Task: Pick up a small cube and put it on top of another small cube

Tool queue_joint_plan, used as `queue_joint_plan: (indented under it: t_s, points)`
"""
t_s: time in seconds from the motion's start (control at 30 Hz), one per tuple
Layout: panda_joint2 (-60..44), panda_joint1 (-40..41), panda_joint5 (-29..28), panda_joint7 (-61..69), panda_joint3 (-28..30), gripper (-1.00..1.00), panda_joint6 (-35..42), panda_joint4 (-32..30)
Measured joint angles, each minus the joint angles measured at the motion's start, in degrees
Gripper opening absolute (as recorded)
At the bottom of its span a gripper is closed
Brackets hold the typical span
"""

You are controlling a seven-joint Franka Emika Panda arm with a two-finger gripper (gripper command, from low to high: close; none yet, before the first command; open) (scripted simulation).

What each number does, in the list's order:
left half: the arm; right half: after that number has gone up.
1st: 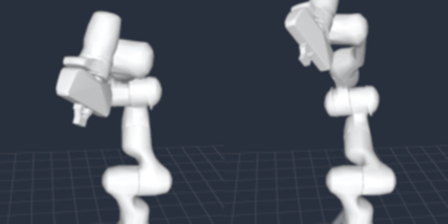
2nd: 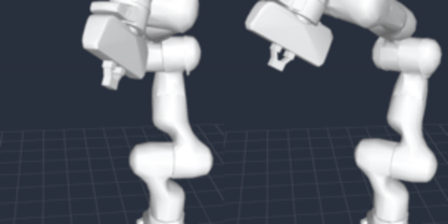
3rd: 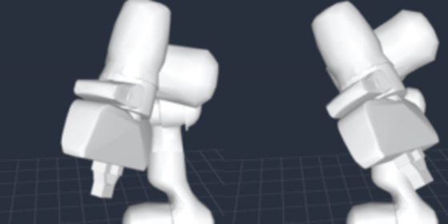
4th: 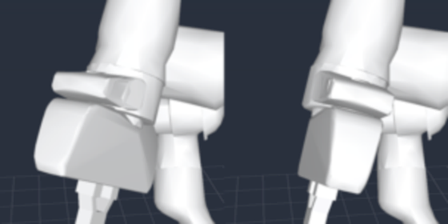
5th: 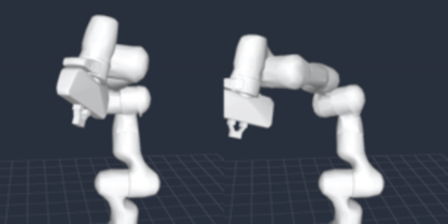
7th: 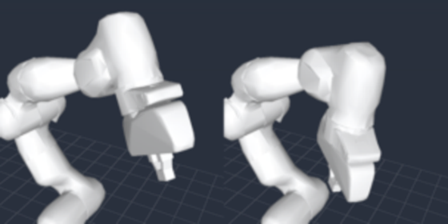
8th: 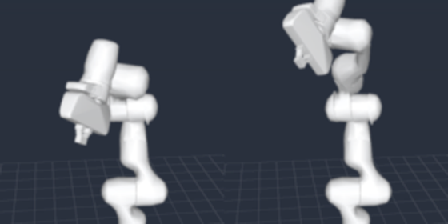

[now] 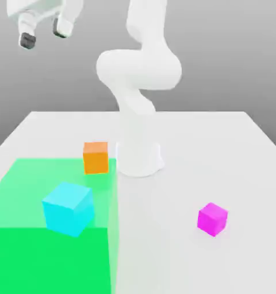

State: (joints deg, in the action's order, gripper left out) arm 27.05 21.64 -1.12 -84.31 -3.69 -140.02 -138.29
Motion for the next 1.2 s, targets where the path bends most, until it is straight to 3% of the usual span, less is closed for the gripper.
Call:
queue_joint_plan:
  t_s: [0.67,0.97,1.07,1.2]
  points:
    - [-22.02,20.73,-7.59,-52.35,1.28,0.00,-11.65,-9.46]
    - [-29.48,24.29,-3.06,-74.12,2.50,0.00,-19.41,-17.97]
    - [-31.48,24.82,0.25,-76.49,2.33,0.00,-22.97,-20.20]
    - [-39.01,24.68,0.37,-77.19,2.67,0.00,-29.57,-19.30]
